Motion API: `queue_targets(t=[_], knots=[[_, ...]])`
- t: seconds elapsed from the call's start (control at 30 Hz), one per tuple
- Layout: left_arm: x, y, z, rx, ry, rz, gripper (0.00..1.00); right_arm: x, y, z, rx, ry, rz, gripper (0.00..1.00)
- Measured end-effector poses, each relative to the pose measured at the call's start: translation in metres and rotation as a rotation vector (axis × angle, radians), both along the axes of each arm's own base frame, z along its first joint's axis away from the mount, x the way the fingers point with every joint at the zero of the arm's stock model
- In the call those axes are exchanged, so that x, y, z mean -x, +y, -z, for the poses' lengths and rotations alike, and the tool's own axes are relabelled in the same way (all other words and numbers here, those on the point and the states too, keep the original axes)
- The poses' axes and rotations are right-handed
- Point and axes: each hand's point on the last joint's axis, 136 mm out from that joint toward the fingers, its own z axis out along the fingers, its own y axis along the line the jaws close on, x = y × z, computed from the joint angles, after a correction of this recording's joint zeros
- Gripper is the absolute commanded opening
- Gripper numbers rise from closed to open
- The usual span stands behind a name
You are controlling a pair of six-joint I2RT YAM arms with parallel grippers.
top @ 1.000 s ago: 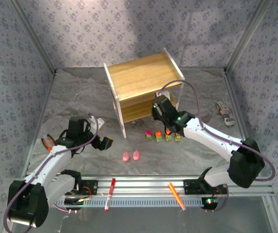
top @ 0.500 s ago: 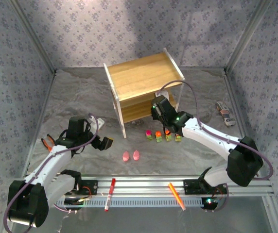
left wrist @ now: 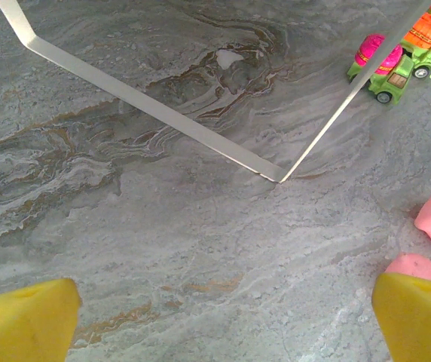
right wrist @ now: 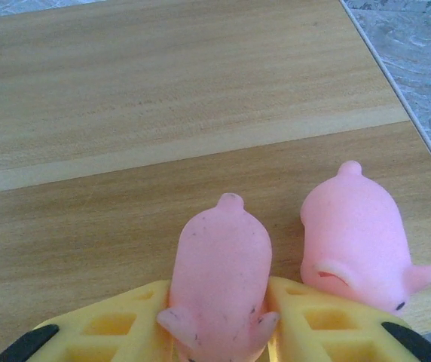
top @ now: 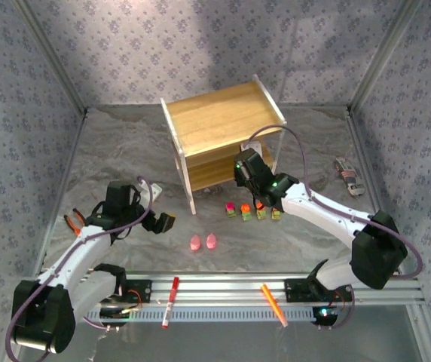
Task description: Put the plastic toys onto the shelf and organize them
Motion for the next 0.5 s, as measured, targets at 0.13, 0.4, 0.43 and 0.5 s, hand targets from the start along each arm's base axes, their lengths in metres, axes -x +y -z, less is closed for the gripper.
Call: queue_targets(t=[0.13,0.4,0.43,0.5], knots=[[-0.0001,0.0000,-0.0001,0.000,0.000,0.000,1.00,0.0001,-0.0002,-0.0003,0.002,-0.002,0.002,0.41],[-0.0001,0.0000,-0.0001,0.000,0.000,0.000,1.00,0.0049,0.0005,-0.0031,0.012,-0.007,-0.001,0.44],[-0.0001,0.0000,-0.0001,0.000,0.000,0.000,1.00,0.0056,0.0000,-0.0051,0.013,-0.012,0.000,0.45],[-0.0001,0.0000,-0.0001,0.000,0.000,0.000,1.00,0.0079,-0.0001,-0.0098,0.010,-0.023,0.000,0.45]])
